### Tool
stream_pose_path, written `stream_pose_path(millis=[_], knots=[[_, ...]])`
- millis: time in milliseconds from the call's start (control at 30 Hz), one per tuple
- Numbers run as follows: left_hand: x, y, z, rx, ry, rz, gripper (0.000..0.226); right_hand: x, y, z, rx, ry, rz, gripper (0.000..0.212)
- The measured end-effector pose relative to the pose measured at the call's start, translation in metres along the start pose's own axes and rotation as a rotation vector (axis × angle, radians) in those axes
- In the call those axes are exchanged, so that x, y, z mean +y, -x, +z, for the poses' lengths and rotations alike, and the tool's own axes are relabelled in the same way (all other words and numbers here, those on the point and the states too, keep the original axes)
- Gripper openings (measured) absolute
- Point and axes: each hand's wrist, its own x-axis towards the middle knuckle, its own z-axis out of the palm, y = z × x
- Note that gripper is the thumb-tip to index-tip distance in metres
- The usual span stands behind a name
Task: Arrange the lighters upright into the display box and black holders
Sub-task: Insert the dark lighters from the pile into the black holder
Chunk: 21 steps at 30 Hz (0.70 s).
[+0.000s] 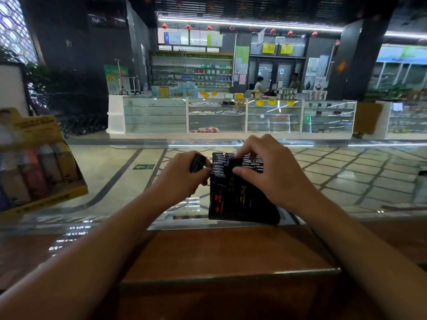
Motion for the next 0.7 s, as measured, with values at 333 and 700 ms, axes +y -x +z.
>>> stream_pose_path(millis=[333, 700], knots=[[0.001, -0.003, -0.003, 0.083, 0.115, 0.024, 0.011, 0.007, -0.008, 0.001, -0.078, 0.044, -0.071, 0.007], [0.016, 0.0, -0.006, 0.241, 0.143, 0.123, 0.034, -0.02, -0.062, 0.006, -0.044, -0.188, -0.072, 0.02]])
